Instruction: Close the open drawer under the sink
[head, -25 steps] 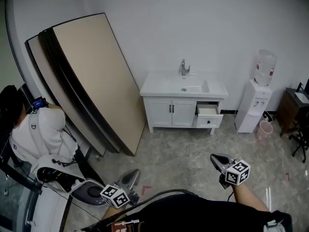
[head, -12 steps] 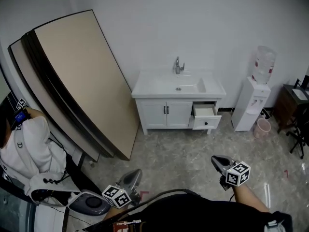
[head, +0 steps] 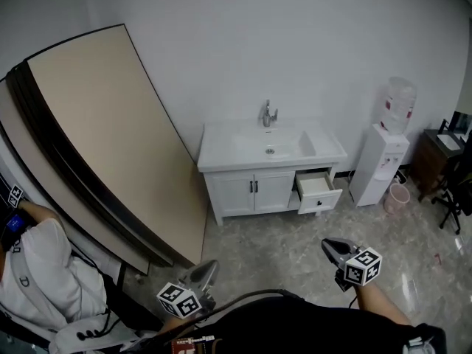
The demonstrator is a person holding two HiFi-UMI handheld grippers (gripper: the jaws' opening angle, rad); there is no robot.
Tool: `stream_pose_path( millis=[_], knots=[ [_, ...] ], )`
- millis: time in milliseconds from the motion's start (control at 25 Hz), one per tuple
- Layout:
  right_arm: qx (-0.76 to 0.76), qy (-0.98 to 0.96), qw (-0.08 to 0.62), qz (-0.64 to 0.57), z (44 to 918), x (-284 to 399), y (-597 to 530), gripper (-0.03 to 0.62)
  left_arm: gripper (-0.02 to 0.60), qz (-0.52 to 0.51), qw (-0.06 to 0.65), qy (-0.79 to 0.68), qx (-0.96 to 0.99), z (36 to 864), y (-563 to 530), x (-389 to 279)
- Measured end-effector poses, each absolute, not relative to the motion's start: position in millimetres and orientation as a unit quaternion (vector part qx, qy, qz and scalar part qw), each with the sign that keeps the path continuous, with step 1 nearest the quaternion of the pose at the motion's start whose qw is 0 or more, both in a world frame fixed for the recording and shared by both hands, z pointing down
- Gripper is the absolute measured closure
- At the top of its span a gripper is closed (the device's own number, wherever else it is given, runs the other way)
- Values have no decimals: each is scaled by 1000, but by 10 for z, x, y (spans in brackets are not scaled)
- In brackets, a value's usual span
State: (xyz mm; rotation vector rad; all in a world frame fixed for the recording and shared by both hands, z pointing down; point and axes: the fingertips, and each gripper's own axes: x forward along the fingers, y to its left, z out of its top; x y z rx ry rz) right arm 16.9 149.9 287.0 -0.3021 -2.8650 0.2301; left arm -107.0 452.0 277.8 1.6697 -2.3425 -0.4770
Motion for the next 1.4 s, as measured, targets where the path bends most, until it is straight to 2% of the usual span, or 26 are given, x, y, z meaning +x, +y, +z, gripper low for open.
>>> stream_pose_path(
  millis=[360,880,1160,1400],
  knots=[
    [-106,-981,138,82,2978,-583,1537,592,583,-166,133,-796,567,2926,4529,-1836],
    [-175,-972,127,86,2952,-1744,45,592,583,-159,126,-833,516,2782,3108,-2572],
    [-193,-969,116,97,2982,-1962,-878,592,583,-149,122,-839,508,2725,2104,-2715],
    [-180,-968,115,135,3195,-2074,-1285,592,583,-124,144,-840,509,2750,1713,-2948]
  ],
)
